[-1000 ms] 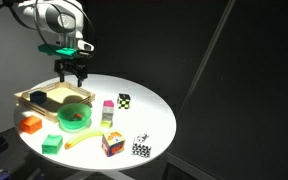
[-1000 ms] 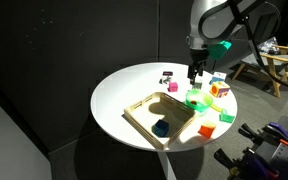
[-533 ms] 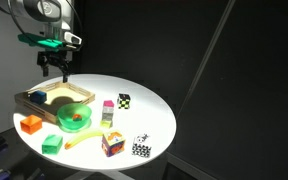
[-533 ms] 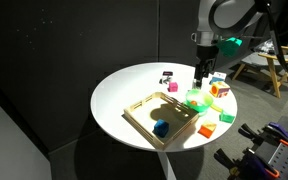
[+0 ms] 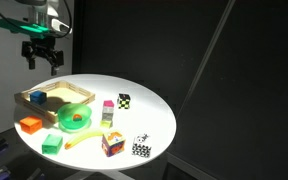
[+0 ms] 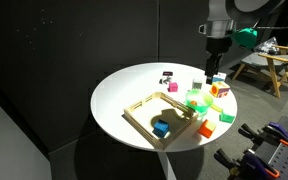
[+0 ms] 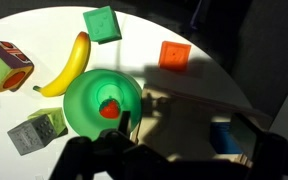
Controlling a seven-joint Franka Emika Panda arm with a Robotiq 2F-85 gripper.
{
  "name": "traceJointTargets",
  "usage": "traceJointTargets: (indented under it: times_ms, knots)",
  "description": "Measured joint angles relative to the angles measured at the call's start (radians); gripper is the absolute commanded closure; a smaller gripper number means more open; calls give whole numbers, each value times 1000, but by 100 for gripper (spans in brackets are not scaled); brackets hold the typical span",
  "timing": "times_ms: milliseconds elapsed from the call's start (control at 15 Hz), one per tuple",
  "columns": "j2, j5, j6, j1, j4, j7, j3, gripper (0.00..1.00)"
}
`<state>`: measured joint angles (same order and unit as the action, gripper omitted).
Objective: Remove the pink block from the crate and put it on the table
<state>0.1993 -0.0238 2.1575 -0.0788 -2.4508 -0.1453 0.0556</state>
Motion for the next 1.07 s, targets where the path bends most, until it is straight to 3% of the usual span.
traceJointTargets:
  times_ms: [467,1067]
  knots:
    - [88,0,-17,-4,-35,6,0,0]
    - [92,0,-17,-4,-39,6,0,0]
